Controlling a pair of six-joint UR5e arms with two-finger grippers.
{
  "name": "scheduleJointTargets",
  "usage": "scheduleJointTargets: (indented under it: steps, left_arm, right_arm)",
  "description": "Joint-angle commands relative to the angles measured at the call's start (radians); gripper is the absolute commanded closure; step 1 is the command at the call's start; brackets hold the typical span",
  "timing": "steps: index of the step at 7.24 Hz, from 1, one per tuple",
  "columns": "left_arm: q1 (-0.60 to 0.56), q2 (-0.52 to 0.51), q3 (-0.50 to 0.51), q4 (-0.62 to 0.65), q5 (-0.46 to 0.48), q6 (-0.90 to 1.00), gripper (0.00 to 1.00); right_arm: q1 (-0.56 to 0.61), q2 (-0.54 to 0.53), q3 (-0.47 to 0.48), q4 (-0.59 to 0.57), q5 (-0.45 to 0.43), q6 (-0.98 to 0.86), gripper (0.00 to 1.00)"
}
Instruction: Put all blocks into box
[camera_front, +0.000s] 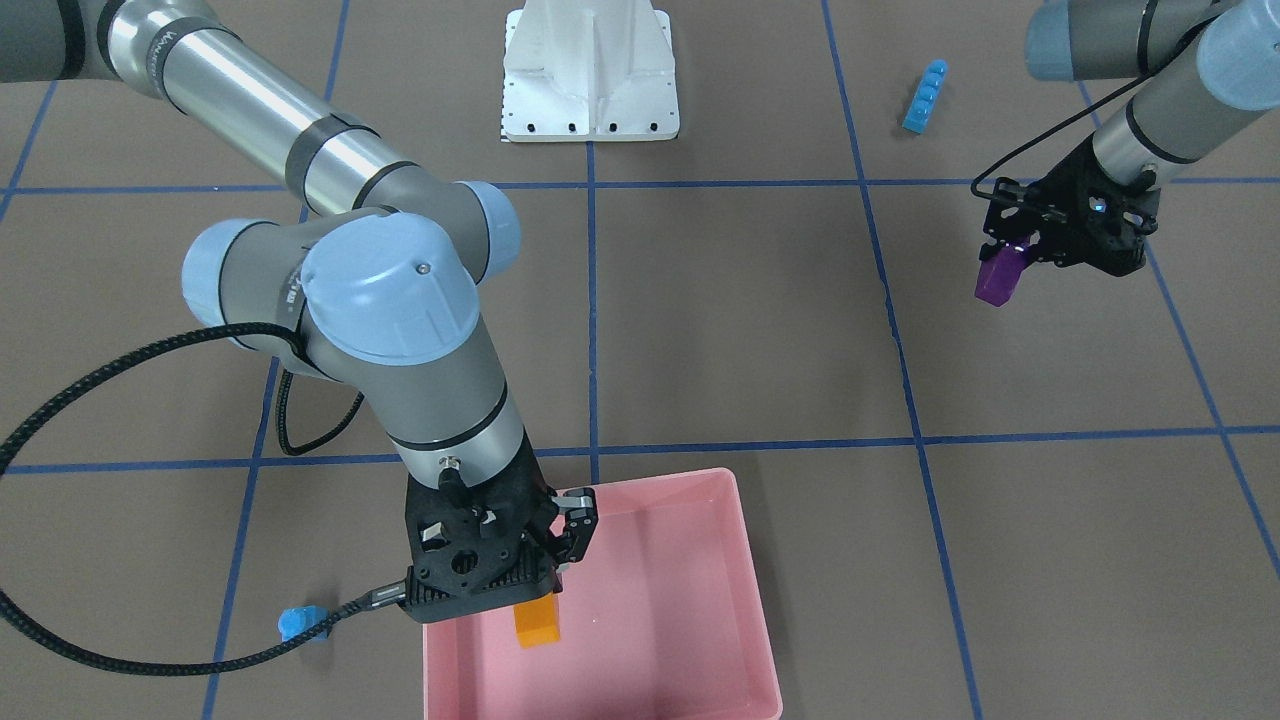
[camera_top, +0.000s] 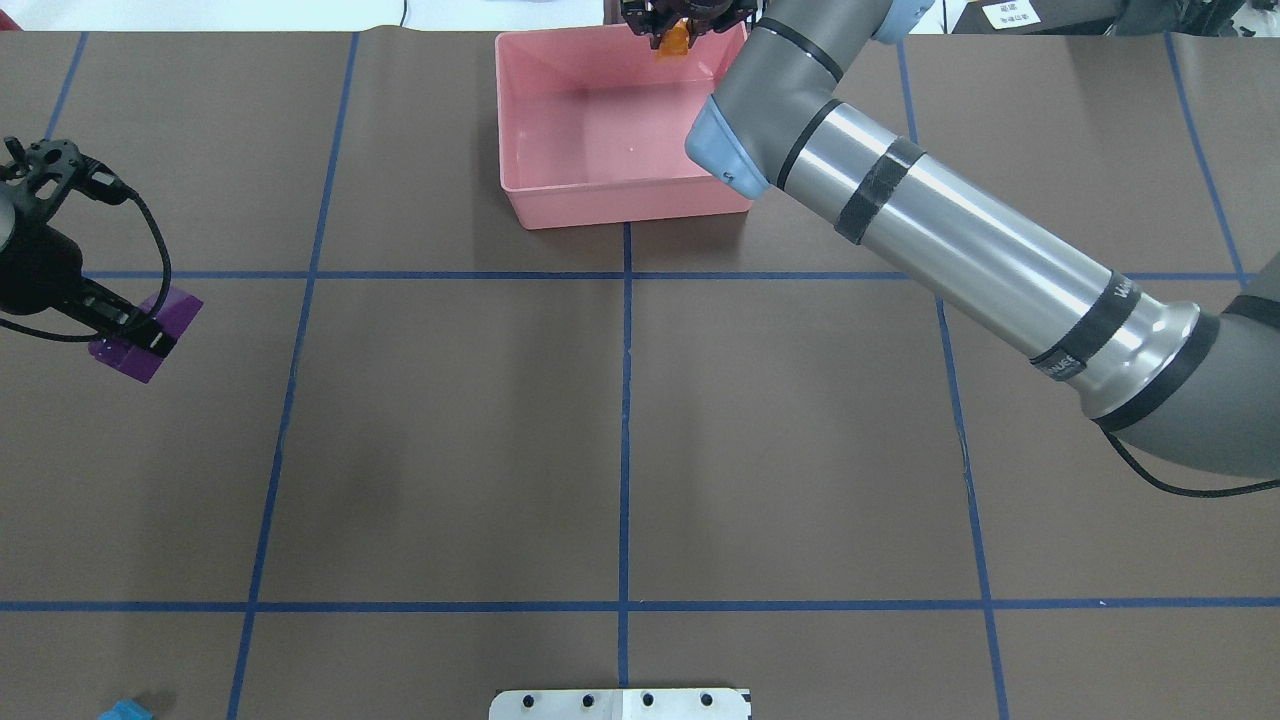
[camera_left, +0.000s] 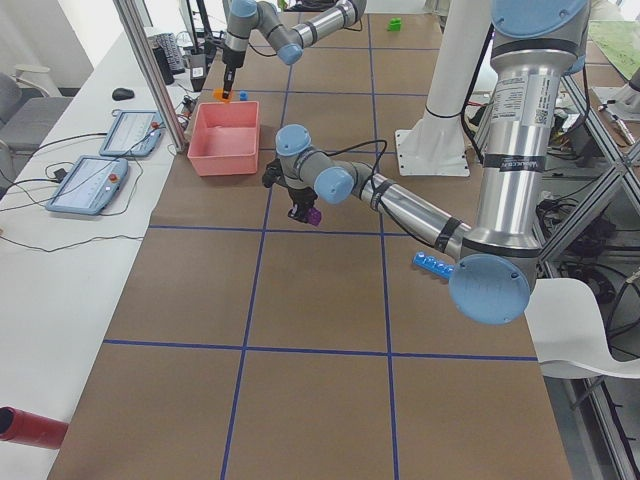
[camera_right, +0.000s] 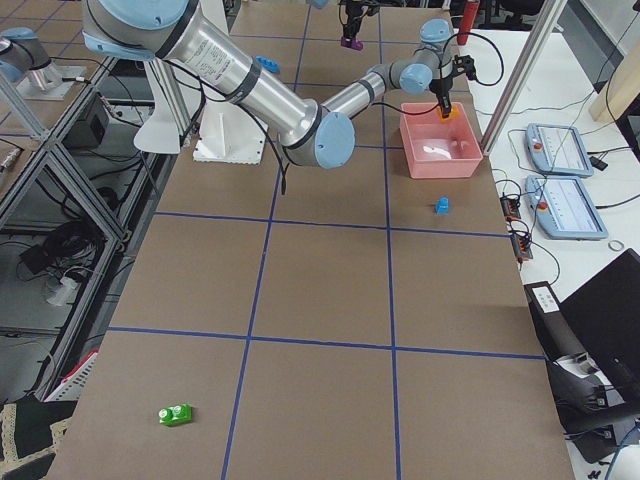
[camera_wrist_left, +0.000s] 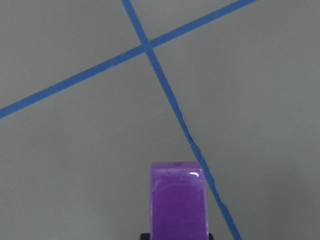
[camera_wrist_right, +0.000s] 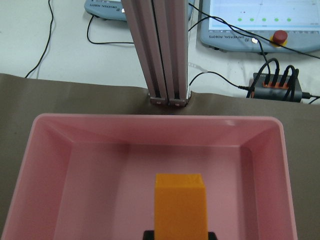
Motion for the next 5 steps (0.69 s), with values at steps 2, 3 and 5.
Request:
scheduleJointTargets:
  steps: [2, 3, 5]
  left_arm:
    - [0.008, -0.219, 0.023, 0.046, -0.003, -0.236, 1.00]
    - [0.010, -0.355, 0.059, 0.106, -0.003, -0.296, 1.00]
    - [0.043, -0.652, 0.294, 0.105, -0.002, -0.452, 1.00]
  right_arm:
    - [-0.006, 0.016, -0.060, 0.062, -0.055, 0.063, 0.01]
    - [0.022, 0.011, -0.053, 0.054, 0.015, 0.057, 0.01]
    - [0.130, -0.035, 0.035, -0.123, 0.191, -0.113, 0.00]
